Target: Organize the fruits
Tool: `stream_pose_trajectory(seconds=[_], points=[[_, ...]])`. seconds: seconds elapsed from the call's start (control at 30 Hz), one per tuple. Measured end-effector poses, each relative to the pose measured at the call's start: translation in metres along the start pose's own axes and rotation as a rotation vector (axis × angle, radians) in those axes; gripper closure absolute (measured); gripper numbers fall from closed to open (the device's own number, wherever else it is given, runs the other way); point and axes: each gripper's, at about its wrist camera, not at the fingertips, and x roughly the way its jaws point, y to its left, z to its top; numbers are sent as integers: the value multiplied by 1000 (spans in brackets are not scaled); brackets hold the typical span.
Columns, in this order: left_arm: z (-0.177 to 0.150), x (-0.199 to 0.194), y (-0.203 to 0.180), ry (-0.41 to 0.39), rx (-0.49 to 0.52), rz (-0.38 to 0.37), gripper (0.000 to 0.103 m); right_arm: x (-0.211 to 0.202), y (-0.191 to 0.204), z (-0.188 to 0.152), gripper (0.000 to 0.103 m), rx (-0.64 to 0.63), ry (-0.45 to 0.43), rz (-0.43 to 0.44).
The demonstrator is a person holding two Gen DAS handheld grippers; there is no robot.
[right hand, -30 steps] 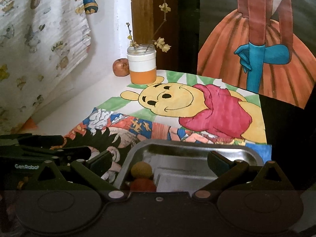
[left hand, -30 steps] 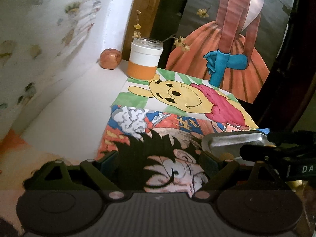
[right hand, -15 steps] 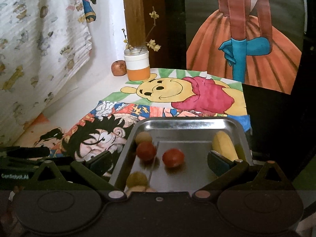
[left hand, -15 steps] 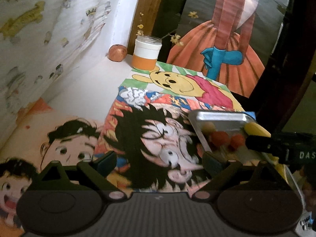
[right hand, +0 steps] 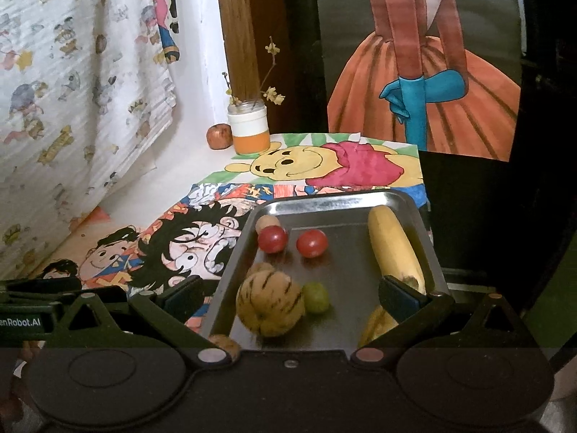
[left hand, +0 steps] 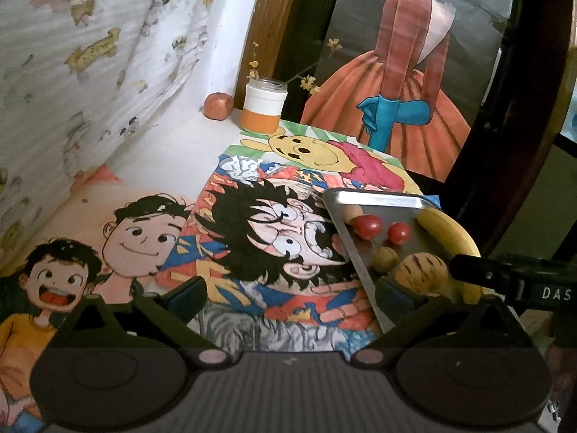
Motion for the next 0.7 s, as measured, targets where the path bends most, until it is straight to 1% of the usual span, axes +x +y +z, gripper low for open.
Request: stream_pose_trajectory(seconds=[0.33,0.7], points=[[-21,-8,-11,19,11,-22,1,-16,-6,-16,1,27,1,-11],[-31,-8,-14,25,18,-27,1,-20,-6,-27,1,29,-6,-34]])
